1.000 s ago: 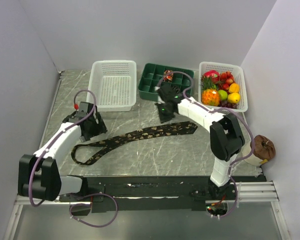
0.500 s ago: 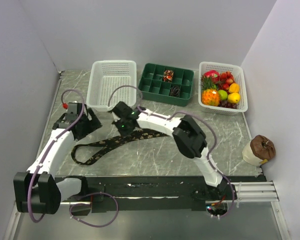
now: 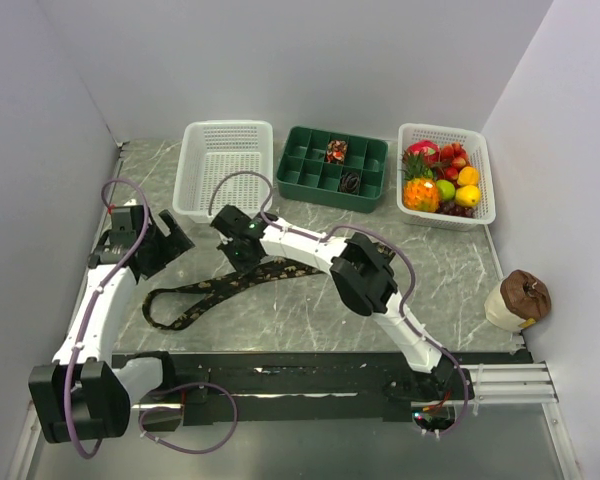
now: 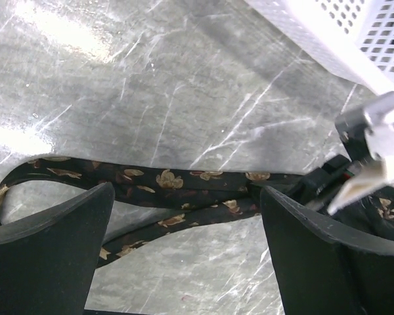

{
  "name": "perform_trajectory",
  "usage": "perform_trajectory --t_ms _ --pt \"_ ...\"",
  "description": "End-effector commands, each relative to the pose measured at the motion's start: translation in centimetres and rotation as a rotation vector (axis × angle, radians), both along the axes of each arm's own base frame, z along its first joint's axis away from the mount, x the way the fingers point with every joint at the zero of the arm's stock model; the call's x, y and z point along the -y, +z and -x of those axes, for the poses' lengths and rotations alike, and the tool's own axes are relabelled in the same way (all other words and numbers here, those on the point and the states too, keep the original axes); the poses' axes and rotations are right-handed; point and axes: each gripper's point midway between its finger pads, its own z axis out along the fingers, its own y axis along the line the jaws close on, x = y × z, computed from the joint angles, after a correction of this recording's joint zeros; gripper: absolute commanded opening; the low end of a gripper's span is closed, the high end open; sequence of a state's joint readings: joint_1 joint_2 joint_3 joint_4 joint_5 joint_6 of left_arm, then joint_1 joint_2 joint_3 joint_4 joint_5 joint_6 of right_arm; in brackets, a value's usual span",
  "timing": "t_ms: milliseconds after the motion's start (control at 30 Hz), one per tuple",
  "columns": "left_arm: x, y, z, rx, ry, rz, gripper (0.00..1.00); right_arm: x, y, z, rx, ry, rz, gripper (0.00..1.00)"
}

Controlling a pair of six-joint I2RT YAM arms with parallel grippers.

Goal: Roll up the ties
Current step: Flatten out the tie at the center of the board.

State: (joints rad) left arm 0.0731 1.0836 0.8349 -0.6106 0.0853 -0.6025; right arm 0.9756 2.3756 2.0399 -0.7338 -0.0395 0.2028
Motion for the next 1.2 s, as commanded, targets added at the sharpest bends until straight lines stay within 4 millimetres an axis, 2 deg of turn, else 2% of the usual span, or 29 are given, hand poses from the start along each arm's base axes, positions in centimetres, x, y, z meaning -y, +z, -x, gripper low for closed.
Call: perform_trajectory --t_ms 0,100,233,367,467,533,633,733,767,833,867,967,1000,1100,1167 --pt "0.2 2.9 -0.7 0.086 -0.035 -0.002 0.99 4.0 -1.7 -0.1 -0.055 -0.099 0.099 0.0" --pt "0.1 2.7 -0.6 0.08 -0.04 -0.008 1.0 6.8 -2.0 -1.0 -0.049 -0.174 0.142 0.0" --pt "0.3 2.2 -0.5 0.073 -0.044 -0.001 0.99 9.5 -2.8 -2.3 -0.075 -0.245 0.154 0.0" --pt "0.3 1.5 -0.4 0.054 -0.048 0.003 0.99 11.4 -3.3 -3.0 -0.076 -0.276 0.185 0.0" --pt "0.2 0.8 -0.1 0.035 -0.047 -0.003 0.99 12.2 -3.1 -3.5 -0.068 -0.283 0.188 0.0" --pt "0.6 0.0 0.1 0.016 -0.051 0.018 0.99 11.8 -2.7 -3.7 -0.063 -0.272 0.173 0.0" --pt "0.3 -1.5 0.7 -0.032 -0.014 0.028 0.98 10.8 -0.7 -4.5 -0.027 -0.253 0.121 0.0" --pt "-0.6 -2.2 0.9 -0.069 0.04 -0.003 0.98 9.7 2.1 -5.4 0.02 -0.236 0.057 0.0" --pt "-1.2 -2.3 0.8 -0.072 0.064 -0.027 0.97 9.1 3.7 -5.8 0.046 -0.224 0.025 0.0" --pt "-1.5 -3.0 0.6 -0.095 0.076 -0.044 0.96 8.5 5.0 -6.1 0.061 -0.213 -0.014 0.0" --pt "-2.0 -3.5 0.6 -0.114 0.093 -0.068 0.95 8.0 6.5 -6.4 0.085 -0.199 -0.046 0.0" --pt "-2.1 -4.8 0.3 -0.191 0.073 -0.111 0.92 6.9 8.6 -5.8 0.093 -0.139 -0.115 0.0" --pt "-2.6 -5.1 0.3 -0.211 0.078 -0.15 0.9 6.4 9.2 -5.6 0.104 -0.12 -0.138 0.0" --pt "-2.0 -6.0 0.2 -0.237 0.04 -0.135 0.88 6.0 10.0 -5.2 0.112 -0.089 -0.167 0.0" --pt "-1.9 -5.8 0.2 -0.222 0.045 -0.134 0.86 5.8 10.1 -4.9 0.102 -0.081 -0.175 0.0"
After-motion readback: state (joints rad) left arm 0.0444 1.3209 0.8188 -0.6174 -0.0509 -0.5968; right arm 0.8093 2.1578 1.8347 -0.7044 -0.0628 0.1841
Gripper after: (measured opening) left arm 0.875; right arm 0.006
